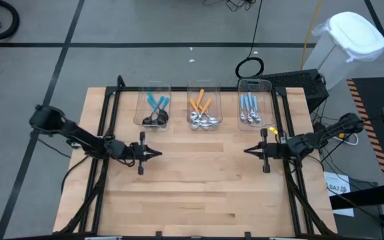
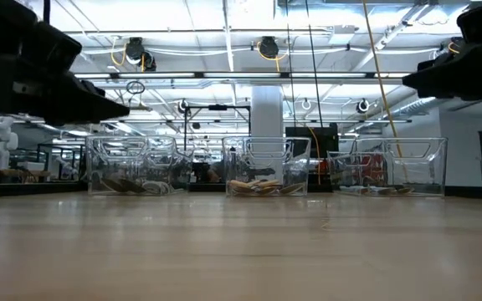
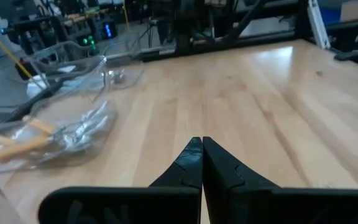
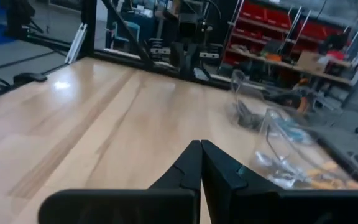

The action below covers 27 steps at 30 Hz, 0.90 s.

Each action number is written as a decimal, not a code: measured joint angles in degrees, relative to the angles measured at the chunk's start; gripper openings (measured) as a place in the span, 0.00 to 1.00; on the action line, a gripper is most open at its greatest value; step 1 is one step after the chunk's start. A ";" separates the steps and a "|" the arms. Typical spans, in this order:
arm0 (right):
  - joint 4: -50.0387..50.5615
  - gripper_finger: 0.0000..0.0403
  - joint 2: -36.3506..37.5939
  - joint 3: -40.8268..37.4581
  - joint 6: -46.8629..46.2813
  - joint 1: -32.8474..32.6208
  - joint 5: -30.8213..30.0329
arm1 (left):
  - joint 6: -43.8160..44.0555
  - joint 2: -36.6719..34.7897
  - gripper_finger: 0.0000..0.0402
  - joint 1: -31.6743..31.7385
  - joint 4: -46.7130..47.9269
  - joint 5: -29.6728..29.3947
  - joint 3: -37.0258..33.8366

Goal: Sort silverware by color (type)
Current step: Return to Home Position

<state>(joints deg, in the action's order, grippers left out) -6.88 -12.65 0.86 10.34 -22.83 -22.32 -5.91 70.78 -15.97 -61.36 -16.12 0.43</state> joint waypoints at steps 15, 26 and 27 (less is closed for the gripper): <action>3.64 0.00 8.34 0.00 3.36 5.26 13.89 | -0.40 -44.46 0.00 0.00 44.90 -4.98 0.04; 4.61 0.00 8.86 0.00 2.37 8.74 15.14 | -7.56 -69.98 0.00 0.33 57.82 -4.19 0.13; 4.64 0.00 8.85 0.00 2.41 8.98 15.12 | -8.28 -70.78 0.00 0.53 57.73 -4.16 0.17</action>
<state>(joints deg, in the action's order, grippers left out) -2.24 -3.81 0.86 12.75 -13.85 -7.20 -14.19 0.00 -15.43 -3.63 -20.28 0.59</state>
